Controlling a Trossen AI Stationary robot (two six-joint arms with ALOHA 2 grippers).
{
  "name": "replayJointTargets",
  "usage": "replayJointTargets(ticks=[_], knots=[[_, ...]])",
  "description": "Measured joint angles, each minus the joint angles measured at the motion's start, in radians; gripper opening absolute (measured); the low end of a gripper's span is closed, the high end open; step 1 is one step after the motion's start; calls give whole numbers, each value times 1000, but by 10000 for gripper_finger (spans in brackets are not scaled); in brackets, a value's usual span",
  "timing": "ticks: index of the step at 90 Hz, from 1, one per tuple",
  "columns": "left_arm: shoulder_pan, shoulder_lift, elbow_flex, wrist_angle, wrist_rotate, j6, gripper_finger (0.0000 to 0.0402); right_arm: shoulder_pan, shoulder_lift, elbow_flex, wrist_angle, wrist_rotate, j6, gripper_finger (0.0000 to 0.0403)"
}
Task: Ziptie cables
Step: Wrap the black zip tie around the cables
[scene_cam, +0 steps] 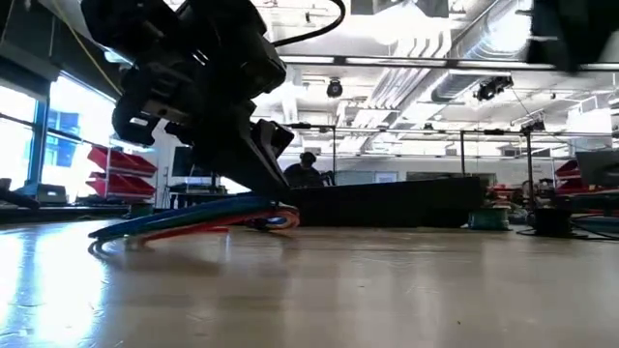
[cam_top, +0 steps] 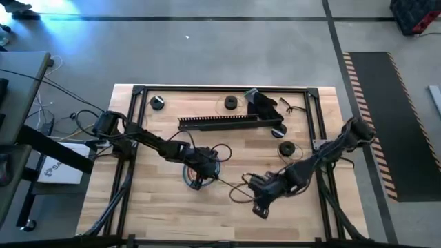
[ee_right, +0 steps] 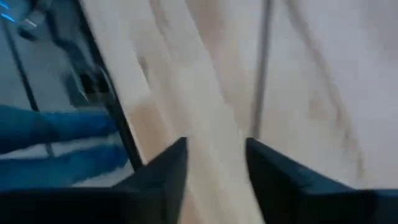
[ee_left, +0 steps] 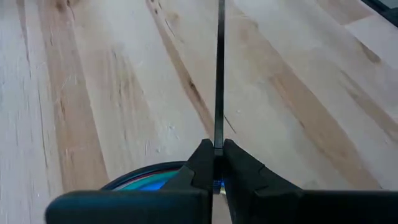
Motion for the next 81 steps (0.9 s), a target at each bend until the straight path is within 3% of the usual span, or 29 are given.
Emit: replayJointTargets(ticks=[9,24,42,81], knots=[[0,0,0,0,0,0,1,-1,20,3,161,125,-207,234],[-2,0,0,2,1,0,1,-69,171,0,254,210,-244,253],[-7,0,0,1,12,1,1,-141,307,0,393,208,-273,216],[-10,0,0,-2,16,0,1,-196,384,0,472,202,-278,110]])
